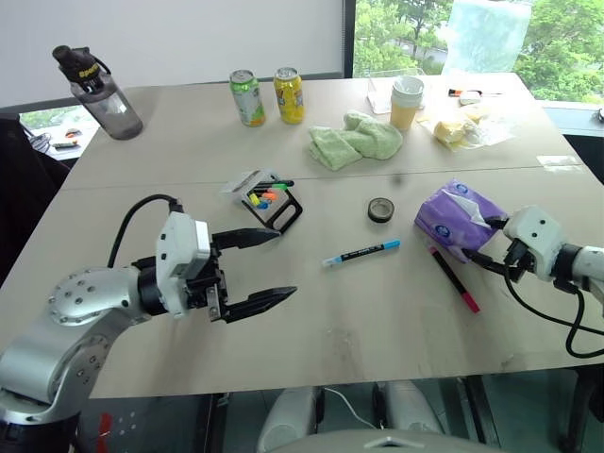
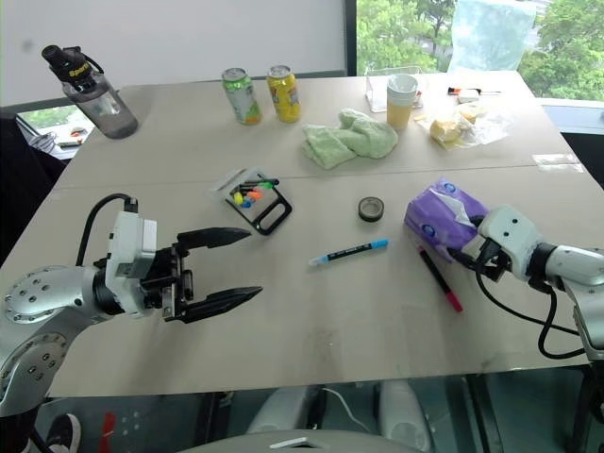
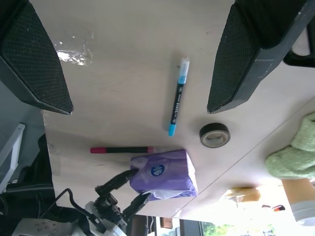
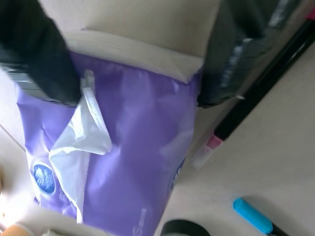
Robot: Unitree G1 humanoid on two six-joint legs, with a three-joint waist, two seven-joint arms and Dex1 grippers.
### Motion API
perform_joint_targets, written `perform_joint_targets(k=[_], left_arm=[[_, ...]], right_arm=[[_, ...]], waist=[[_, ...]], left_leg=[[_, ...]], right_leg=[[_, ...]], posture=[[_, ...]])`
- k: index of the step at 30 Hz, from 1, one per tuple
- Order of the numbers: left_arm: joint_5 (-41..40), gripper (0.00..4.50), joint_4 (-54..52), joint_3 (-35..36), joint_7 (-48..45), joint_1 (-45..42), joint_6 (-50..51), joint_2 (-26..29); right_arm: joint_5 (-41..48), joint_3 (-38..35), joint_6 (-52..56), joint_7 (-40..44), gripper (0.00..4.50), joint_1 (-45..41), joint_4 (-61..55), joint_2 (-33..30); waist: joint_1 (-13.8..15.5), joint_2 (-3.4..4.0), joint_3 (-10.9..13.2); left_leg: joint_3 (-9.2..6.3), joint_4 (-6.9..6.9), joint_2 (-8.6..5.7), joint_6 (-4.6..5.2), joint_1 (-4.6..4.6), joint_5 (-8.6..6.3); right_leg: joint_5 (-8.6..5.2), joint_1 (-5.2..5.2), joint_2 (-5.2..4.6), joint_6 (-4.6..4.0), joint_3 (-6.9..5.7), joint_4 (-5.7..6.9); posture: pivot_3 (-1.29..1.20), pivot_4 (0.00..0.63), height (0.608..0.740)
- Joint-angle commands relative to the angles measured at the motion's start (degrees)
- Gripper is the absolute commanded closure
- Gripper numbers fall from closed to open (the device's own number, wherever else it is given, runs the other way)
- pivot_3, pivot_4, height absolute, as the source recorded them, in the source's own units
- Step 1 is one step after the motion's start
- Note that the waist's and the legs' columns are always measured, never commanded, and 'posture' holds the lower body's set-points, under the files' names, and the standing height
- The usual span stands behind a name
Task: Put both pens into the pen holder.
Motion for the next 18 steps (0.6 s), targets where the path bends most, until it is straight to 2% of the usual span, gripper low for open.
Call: perform_joint_targets(k=[1, 4, 6, 9, 13, 18], left_arm=[[0.2, 0.00, -1.7, 0.3, 1.3, -0.1, -0.3, -0.4], [0.7, 0.00, -1.4, -0.2, 1.5, -0.4, -0.5, -0.6], [1.0, 0.00, -1.1, -0.6, 1.6, -0.6, -0.6, -0.8], [1.3, 0.00, -0.7, -1.1, 1.7, -1.2, -0.6, -1.1], [2.1, 0.00, -0.1, -2.0, 2.3, -2.1, -0.8, -1.7], [3.5, 0.00, 1.4, -4.9, 2.1, -5.2, -0.9, -2.8]], right_arm=[[-0.5, -0.5, 0.9, -0.8, 2.57, -0.8, -1.2, -0.6], [-0.7, -0.5, 0.9, -1.1, 3.84, -1.2, -1.4, -0.1], [-0.6, -1.0, 0.7, -1.9, 4.48, -1.6, -1.6, 0.5], [0.3, -2.7, 1.0, -5.6, 4.48, -4.3, -1.3, 2.9], [-1.2, -3.1, -0.7, -12.2, 4.48, -13.9, 2.7, 6.5], [-12.1, 6.7, -9.2, -17.1, 4.48, -35.1, 25.9, 10.4]], waist=[[0.0, 0.00, 0.0], [0.1, 0.00, 0.0], [0.1, 0.00, 0.0], [0.0, -0.01, 0.0], [-0.3, 0.04, 0.1], [-0.9, 0.07, 0.1]], left_leg=[[0.00, 0.01, 0.00, 0.00, 0.00, 0.00], [0.00, 0.02, 0.00, 0.00, 0.00, 0.00], [0.00, 0.03, 0.00, 0.00, 0.00, 0.00], [0.00, 0.03, 0.00, 0.00, 0.00, 0.00], [0.06, 0.03, 0.00, -0.01, 0.01, 0.01], [0.19, 0.03, 0.01, -0.02, 0.11, 0.01]], right_leg=[[0.00, 0.00, 0.00, 0.00, 0.00, 0.00], [0.00, 0.01, 0.00, 0.00, -0.01, 0.00], [0.00, 0.01, 0.00, 0.00, -0.01, 0.00], [0.00, 0.01, 0.00, 0.00, -0.01, 0.01], [0.00, -0.02, 0.04, 0.00, 0.07, 0.04], [0.01, -0.02, 0.10, 0.01, 0.10, 0.07]], posture=[[0.00, 0.150, 0.740], [0.00, 0.150, 0.740], [0.00, 0.150, 0.740], [0.00, 0.150, 0.740], [0.00, 0.150, 0.740], [0.00, 0.150, 0.740]])
